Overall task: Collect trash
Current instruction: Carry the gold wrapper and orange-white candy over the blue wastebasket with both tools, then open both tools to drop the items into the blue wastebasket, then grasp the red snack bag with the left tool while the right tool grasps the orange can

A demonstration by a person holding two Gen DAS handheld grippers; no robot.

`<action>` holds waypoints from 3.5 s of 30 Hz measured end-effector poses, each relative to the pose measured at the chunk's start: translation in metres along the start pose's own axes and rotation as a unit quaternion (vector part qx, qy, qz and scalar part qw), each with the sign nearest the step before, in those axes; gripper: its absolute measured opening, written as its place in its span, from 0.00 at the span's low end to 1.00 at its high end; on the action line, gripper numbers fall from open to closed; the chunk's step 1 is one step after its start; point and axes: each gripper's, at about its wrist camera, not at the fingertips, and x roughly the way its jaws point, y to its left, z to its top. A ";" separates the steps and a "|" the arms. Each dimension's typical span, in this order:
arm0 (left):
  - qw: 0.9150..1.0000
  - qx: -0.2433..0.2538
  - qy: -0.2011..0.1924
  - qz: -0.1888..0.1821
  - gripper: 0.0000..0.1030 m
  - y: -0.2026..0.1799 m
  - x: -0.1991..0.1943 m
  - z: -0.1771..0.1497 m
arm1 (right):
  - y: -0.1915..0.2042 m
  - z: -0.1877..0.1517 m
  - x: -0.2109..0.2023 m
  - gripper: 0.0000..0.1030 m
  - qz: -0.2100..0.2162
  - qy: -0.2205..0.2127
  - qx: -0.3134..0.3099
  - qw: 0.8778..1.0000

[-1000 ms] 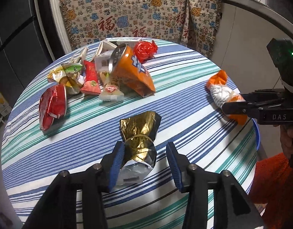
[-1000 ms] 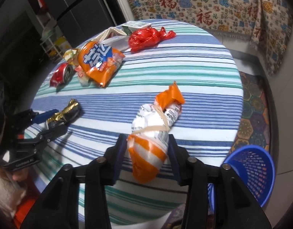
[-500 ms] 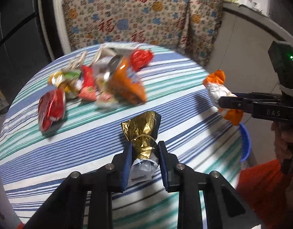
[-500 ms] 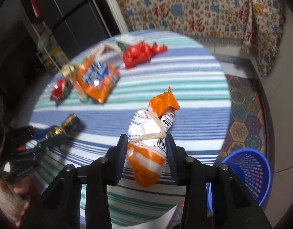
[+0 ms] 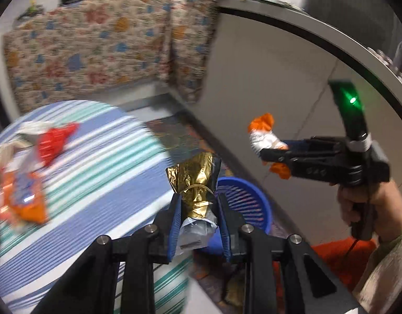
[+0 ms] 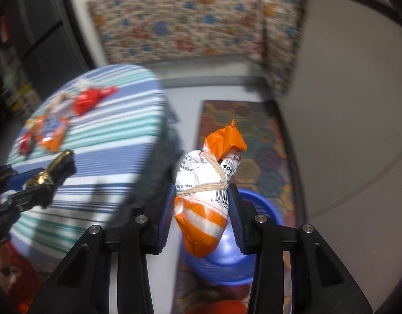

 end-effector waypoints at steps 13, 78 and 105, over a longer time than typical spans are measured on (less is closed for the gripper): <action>0.996 -0.019 0.056 -0.067 0.27 -0.035 0.128 0.013 | -0.093 -0.038 0.036 0.39 -0.015 0.037 0.096 0.995; 0.947 -0.182 0.020 0.264 0.87 0.293 -0.105 -0.154 | 0.285 -0.016 0.114 0.80 0.105 -0.008 -0.200 0.974; 0.947 -0.130 -0.035 0.292 0.81 0.294 -0.106 -0.114 | 0.317 0.032 0.097 0.73 0.127 -0.094 -0.227 0.961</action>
